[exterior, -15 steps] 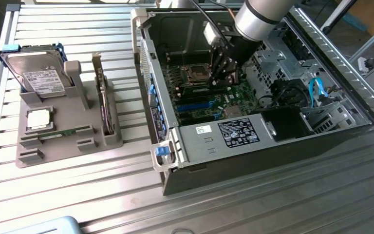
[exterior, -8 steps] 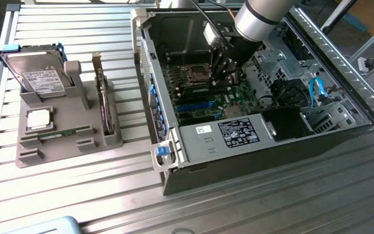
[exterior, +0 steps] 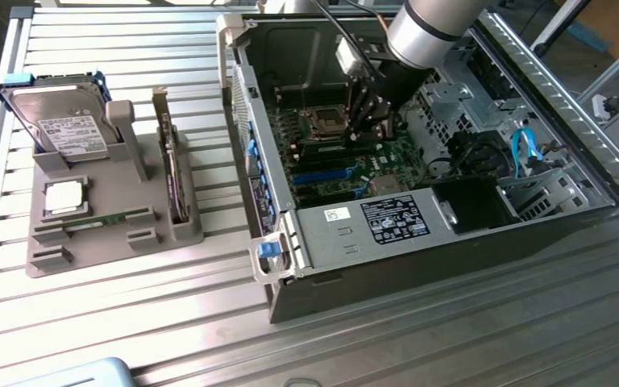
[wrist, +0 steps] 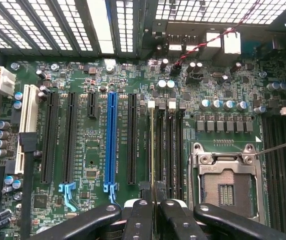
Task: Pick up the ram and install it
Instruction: 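Insert the ram into the slot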
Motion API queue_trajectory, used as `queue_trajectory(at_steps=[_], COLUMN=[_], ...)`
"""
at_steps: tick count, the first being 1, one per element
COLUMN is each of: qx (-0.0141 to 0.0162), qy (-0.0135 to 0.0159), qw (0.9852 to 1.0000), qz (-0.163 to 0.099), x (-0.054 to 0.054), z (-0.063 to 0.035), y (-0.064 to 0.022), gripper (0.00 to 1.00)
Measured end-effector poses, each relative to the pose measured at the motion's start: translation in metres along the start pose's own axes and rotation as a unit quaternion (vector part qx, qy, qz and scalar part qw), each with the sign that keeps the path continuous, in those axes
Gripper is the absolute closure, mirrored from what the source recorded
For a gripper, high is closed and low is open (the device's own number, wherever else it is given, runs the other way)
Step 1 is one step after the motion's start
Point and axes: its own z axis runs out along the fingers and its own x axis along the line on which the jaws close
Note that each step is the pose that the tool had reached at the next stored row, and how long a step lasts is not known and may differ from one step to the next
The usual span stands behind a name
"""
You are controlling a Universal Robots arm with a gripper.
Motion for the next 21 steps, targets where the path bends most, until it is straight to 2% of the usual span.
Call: queue_trajectory(at_steps=[13,21], qx=[0.0001,0.0], qy=[-0.0004,0.0011], qw=[1.0,1.0], qz=[0.001,0.001], x=[-0.0008,-0.0065], z=[0.0007,0.0011], y=[-0.0002,-0.0003], gripper=[0.88,0.88])
